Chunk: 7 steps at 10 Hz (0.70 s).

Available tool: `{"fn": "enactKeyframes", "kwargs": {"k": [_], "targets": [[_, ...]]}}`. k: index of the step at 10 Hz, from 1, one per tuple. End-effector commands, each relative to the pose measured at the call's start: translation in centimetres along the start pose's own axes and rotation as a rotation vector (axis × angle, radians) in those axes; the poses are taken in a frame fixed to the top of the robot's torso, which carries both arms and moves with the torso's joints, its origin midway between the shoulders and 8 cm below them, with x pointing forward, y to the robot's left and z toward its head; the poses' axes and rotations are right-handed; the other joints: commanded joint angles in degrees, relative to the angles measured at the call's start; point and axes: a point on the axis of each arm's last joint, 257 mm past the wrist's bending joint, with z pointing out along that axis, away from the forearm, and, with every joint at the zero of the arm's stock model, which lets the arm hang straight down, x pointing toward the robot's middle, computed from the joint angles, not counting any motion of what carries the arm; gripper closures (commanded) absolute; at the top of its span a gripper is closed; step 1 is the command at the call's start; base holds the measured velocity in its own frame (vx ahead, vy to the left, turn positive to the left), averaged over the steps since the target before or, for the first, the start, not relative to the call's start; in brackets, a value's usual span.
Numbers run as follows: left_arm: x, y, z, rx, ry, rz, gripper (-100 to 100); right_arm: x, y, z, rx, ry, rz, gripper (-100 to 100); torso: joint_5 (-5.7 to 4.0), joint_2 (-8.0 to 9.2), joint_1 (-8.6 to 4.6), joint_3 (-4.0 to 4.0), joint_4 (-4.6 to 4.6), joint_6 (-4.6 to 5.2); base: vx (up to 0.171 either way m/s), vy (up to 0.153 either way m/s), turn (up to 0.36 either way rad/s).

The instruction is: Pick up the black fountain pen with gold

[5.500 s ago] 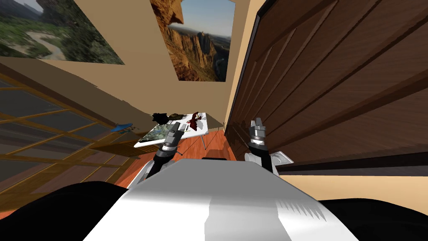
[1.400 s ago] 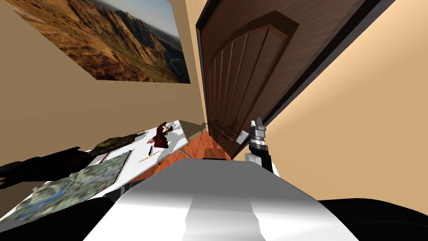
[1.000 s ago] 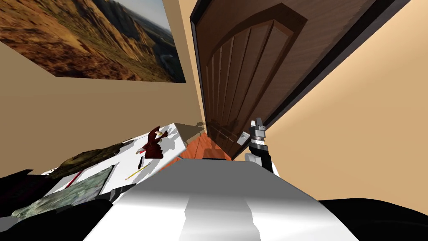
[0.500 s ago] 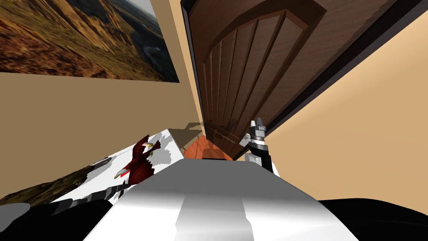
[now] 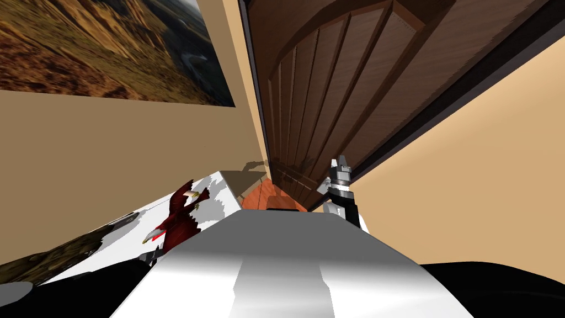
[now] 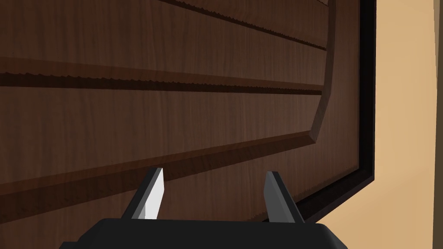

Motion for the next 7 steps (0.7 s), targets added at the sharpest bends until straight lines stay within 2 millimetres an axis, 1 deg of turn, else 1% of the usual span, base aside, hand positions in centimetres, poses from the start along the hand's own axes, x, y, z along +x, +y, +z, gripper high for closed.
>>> {"fn": "enactKeyframes", "kwargs": {"k": [1, 2, 3, 4, 7], "targets": [[0.75, 0.56, 0.42, 0.001, -0.003, -0.002, -100, 0.00, 0.00, 0.00, 0.000, 0.000, 0.000, 0, 0.00, 0.00, 0.00, 0.00, 0.00, 0.00, 0.033, 0.022, -0.025], [1.41, 0.89, 0.87, 0.003, -0.003, -0.005, -100, 0.00, 0.00, 0.00, 0.000, 0.000, 0.000, 0, 0.00, -0.01, 0.00, -0.01, 0.00, 0.00, 0.035, 0.020, -0.033], [0.93, 0.68, 0.70, 0.002, -0.003, -0.006, -100, 0.00, 0.00, 0.00, 0.000, 0.000, 0.000, 0, 0.02, -0.02, 0.00, -0.01, 0.00, 0.00, 0.015, 0.009, -0.002], [1.02, 0.77, 0.74, 0.001, -0.002, -0.004, 100, 0.00, 0.00, 0.00, 0.000, 0.000, 0.000, 0, 0.07, 0.03, 0.05, 0.02, 0.02, 0.02, 0.000, 0.000, 0.000], [1.01, 0.80, 0.73, 0.000, -0.002, -0.004, 100, 0.00, 0.00, 0.00, 0.000, 0.000, 0.000, 0, 0.10, 0.09, 0.06, 0.07, 0.05, 0.02, 0.000, 0.000, 0.000]]}}
